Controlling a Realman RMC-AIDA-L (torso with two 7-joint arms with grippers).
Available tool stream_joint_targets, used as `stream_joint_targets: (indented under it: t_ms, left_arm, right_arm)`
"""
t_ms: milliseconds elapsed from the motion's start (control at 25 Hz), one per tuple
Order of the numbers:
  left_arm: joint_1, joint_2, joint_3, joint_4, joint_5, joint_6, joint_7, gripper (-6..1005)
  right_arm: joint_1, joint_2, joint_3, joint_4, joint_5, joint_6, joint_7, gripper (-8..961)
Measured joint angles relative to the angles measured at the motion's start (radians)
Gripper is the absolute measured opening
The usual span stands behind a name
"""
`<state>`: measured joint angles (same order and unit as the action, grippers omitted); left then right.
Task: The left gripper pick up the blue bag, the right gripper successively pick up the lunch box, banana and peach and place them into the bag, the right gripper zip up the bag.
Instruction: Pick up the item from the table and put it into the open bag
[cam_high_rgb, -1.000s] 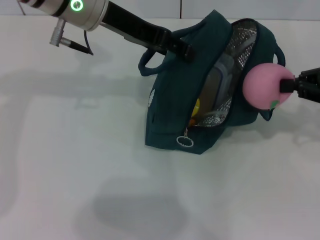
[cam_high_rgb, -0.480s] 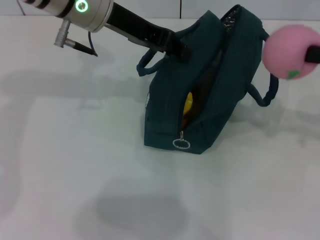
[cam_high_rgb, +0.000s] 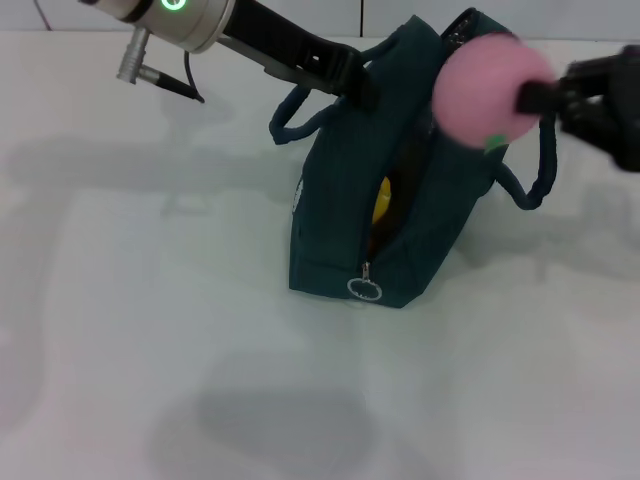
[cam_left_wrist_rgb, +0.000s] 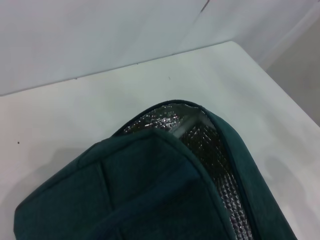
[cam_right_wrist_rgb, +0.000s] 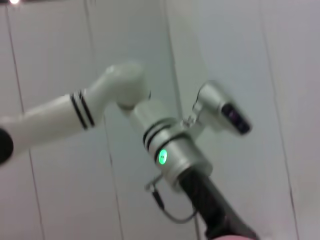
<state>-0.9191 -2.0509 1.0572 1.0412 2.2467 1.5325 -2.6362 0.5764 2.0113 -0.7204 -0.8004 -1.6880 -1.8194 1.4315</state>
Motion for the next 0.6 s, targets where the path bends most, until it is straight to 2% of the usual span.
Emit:
stream_joint_targets:
  t_ms: [40, 160, 600]
  left_arm:
    - [0.0, 0.0, 0.0, 0.002, 0.0, 0.0, -0.004, 40]
    - [-0.001, 0.0, -0.001, 0.011, 0.002, 0.0, -0.012, 41]
    - [-0.002, 0.008, -0.001, 0.026, 0.002, 0.0, -0.025, 41]
  right_arm:
    - [0.003, 0.001, -0.031, 0.002, 0.002, 0.02, -0.012, 64]
    - [0.016, 0.002, -0.084, 0.023, 0.004, 0.047, -0.038, 65]
    - [0.035, 0.003, -0.131, 0.077, -0.003, 0.122, -0.102, 68]
